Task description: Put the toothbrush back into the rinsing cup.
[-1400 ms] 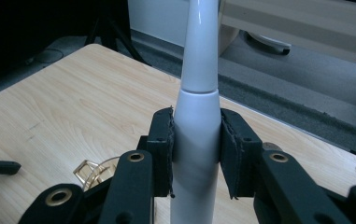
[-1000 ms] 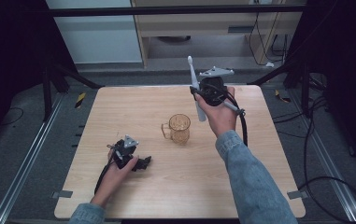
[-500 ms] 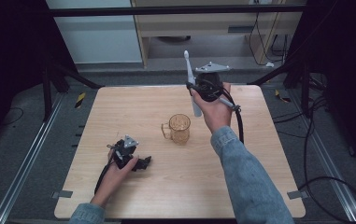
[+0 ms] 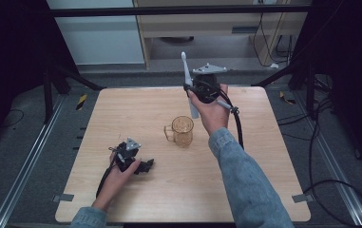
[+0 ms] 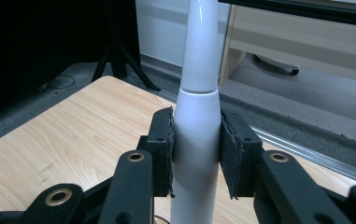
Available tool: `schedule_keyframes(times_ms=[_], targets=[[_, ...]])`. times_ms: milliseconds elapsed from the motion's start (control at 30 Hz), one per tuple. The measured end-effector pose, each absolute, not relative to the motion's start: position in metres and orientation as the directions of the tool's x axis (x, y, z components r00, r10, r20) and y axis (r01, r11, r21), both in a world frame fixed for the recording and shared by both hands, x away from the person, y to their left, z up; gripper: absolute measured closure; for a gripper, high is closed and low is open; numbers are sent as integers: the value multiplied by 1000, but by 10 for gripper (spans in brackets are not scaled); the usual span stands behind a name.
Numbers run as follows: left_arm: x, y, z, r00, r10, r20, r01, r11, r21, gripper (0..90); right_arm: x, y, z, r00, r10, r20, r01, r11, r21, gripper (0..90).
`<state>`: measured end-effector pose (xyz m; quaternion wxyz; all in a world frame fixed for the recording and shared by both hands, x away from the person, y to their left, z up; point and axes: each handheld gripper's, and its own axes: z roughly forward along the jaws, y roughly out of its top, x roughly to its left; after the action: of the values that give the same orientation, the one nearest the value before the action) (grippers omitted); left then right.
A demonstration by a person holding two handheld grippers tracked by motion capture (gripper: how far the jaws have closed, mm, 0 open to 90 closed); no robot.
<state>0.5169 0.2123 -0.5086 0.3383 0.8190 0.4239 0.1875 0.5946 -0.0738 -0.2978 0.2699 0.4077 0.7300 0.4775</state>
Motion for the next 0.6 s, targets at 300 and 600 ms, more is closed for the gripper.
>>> schedule_keyframes(times_ms=[300,600], targets=[[517,212,-509,569,822,19,567,-410,714,0,593,-64,-301,-541,841,5,328,206,922,673],[517,212,-509,570,822,20,567,-410,714,0,593,-58,-309,-552,833,23,343,202,917,673]])
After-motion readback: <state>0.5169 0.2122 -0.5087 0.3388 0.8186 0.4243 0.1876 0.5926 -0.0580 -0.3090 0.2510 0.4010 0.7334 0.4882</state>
